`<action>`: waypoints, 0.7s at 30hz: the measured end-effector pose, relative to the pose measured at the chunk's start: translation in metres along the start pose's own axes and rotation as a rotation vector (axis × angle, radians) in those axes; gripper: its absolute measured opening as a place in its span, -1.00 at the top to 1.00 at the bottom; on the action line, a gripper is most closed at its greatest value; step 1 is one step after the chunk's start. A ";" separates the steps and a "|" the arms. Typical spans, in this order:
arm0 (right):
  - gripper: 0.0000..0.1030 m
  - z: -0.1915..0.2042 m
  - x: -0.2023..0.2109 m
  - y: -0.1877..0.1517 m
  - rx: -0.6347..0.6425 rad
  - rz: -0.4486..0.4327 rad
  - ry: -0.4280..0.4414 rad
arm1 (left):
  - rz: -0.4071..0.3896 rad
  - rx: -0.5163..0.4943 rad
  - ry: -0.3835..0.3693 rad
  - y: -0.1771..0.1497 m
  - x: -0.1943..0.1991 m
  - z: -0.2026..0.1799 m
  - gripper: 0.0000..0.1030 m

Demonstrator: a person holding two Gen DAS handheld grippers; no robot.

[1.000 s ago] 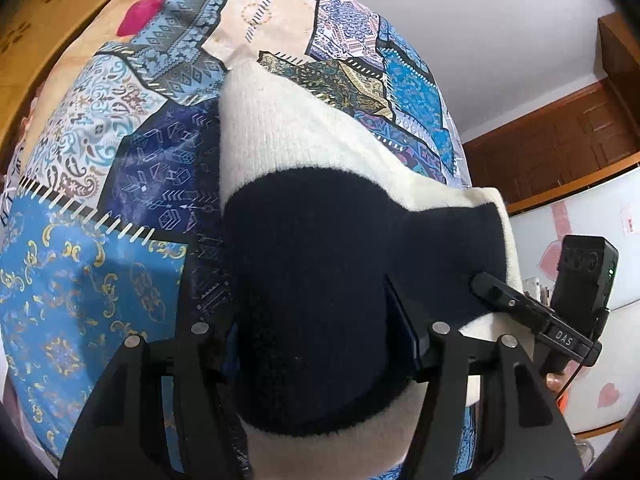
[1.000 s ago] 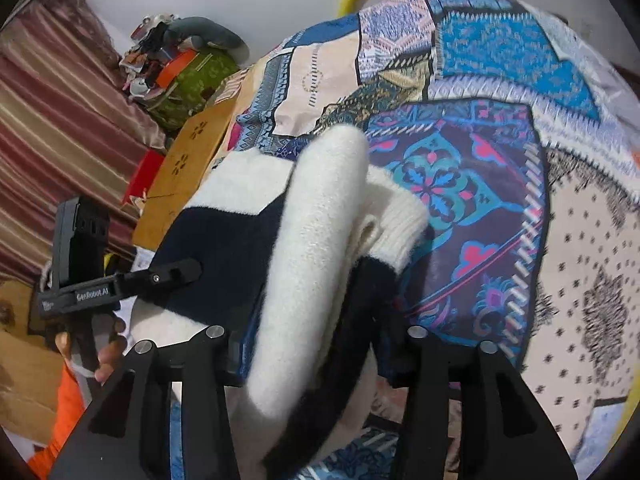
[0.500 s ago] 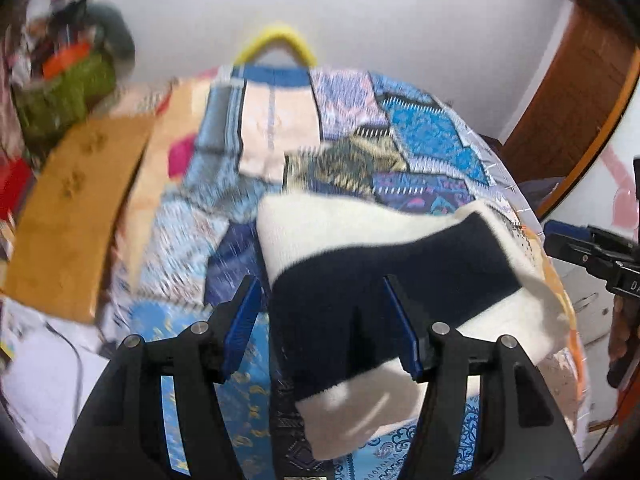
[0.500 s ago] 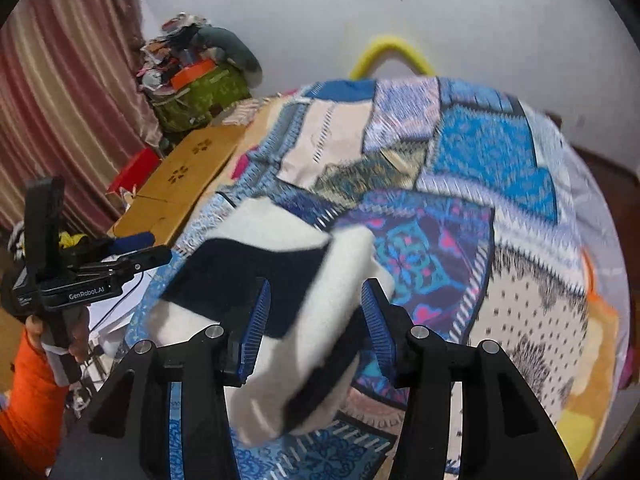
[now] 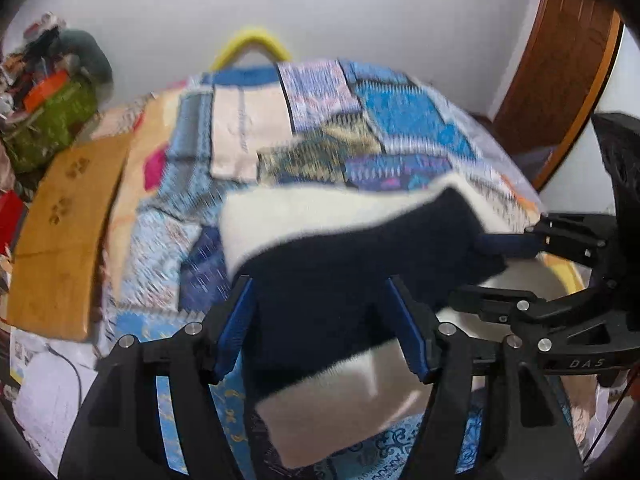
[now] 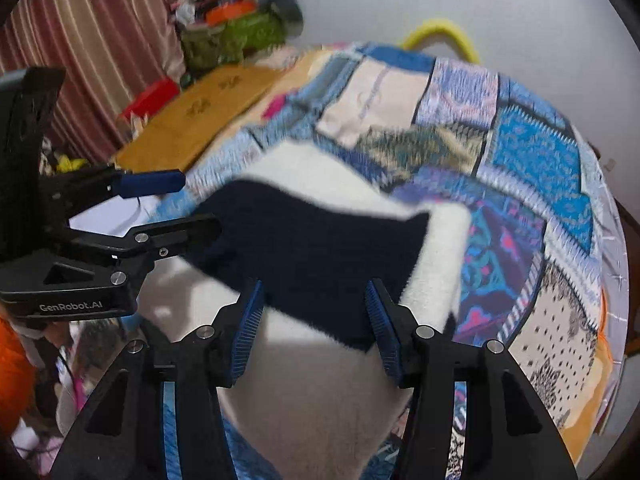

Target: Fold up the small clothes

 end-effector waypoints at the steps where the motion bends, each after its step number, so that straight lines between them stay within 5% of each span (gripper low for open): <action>1: 0.01 -0.002 -0.003 -0.004 0.006 0.009 -0.003 | 0.027 -0.012 0.002 -0.006 -0.008 -0.003 -0.27; 9: 0.00 -0.004 0.009 -0.020 0.015 -0.014 0.018 | 0.014 -0.090 0.063 -0.026 -0.017 -0.015 -0.56; 21: 0.00 -0.007 0.023 -0.040 0.014 -0.030 -0.010 | 0.027 0.023 0.044 -0.053 0.000 0.017 -0.75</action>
Point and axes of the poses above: each gripper's, at about its wrist camera, not at the fingertips, and x roughly against the way its jaws point, z to its left, y to its top, the point moved 6 cm from there along -x, roughly the way its jaws point, and after that the axes turned 7 degrees about y, right-handed, at the moved point
